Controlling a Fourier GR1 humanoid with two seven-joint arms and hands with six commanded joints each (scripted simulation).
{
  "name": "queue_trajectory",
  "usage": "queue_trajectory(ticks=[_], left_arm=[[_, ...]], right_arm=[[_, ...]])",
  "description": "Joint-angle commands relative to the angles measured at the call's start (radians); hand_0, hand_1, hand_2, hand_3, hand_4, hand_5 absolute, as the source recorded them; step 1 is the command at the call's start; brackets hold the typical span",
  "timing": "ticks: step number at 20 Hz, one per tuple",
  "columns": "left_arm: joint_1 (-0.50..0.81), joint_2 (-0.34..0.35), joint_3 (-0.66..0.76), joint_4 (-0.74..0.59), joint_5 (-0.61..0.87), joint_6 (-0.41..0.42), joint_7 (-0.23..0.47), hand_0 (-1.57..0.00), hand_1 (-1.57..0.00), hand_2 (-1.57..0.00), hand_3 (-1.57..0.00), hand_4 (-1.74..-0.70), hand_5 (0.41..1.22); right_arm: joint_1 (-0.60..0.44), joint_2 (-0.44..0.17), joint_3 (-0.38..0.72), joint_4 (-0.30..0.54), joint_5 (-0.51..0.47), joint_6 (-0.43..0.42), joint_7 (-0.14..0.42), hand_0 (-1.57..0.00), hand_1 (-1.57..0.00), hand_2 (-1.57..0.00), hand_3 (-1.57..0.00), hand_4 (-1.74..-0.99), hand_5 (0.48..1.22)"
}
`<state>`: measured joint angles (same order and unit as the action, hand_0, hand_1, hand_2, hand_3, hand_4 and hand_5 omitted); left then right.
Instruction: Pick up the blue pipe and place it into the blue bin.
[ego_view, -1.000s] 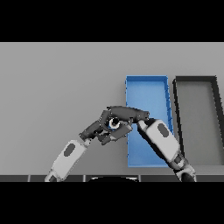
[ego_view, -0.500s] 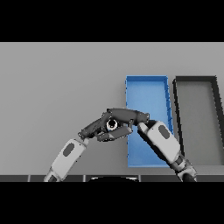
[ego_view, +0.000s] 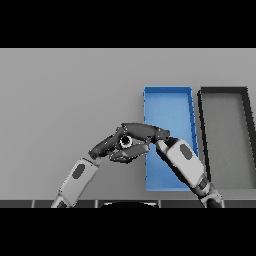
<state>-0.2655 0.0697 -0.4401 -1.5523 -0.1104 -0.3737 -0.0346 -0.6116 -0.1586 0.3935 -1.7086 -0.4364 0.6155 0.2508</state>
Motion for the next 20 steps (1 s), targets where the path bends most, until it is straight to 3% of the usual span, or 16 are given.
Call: queue_trajectory(ticks=[1,2,4,7,10,14,16,17,20], left_arm=[[0.005,-0.006,0.005,0.007,0.007,0.004,0.018,-0.07,-0.07,-0.06,-0.07,-0.88,0.671],[0.014,-0.007,0.007,0.005,0.010,0.006,0.046,-0.06,-0.05,-0.05,-0.05,-0.88,0.654],[0.025,-0.016,0.003,0.002,0.016,0.011,0.086,-0.04,-0.03,-0.03,-0.03,-0.89,0.625],[0.025,-0.025,-0.002,0.001,0.019,0.011,0.127,-0.02,-0.02,-0.02,-0.02,-0.91,0.564],[0.037,-0.019,0.002,-0.016,0.031,0.008,0.134,-0.01,-0.01,-0.01,-0.01,-0.92,0.515],[0.047,-0.013,-0.001,-0.042,0.038,0.005,0.147,0.00,0.00,0.00,0.00,-0.93,0.493],[0.052,-0.012,-0.005,-0.040,0.028,0.008,0.143,0.00,0.00,0.00,0.00,-0.92,0.488],[0.037,-0.006,0.005,-0.038,0.030,0.008,0.144,0.00,0.00,0.00,0.00,-0.92,0.487],[0.063,-0.001,-0.010,-0.048,0.014,0.010,0.131,0.00,0.00,0.00,0.00,-0.90,0.487]], right_arm=[[0.005,-0.004,-0.002,-0.003,-0.002,0.002,0.003,-1.57,-1.57,-1.57,-1.57,-1.487,1.219],[0.003,0.000,-0.012,0.010,0.012,0.000,-0.009,-1.57,-1.57,-1.57,-1.57,-1.488,1.220],[0.000,0.014,-0.025,0.024,-0.043,0.001,0.031,-1.57,-1.57,-1.57,-1.57,-1.489,1.220],[-0.033,0.009,-0.051,0.014,-0.272,-0.047,0.152,-1.57,-1.57,-1.57,-1.57,-1.490,1.221],[-0.113,-0.021,-0.089,-0.015,-0.450,-0.169,0.251,-1.57,-1.57,-1.57,-1.57,-1.490,1.221],[-0.281,-0.073,-0.164,0.016,-0.520,-0.200,0.237,-1.57,-1.57,-1.57,-1.57,-1.494,1.221],[-0.379,-0.093,-0.211,0.092,-0.534,-0.205,0.213,-1.57,-1.57,-1.57,-1.57,-1.495,1.221],[-0.415,-0.108,-0.240,0.118,-0.532,-0.247,0.210,-1.57,-1.57,-1.57,-1.57,-1.495,1.221],[-0.491,-0.154,-0.306,0.248,-0.452,-0.314,0.178,-1.57,-1.57,-1.57,-1.57,-1.497,1.221]])
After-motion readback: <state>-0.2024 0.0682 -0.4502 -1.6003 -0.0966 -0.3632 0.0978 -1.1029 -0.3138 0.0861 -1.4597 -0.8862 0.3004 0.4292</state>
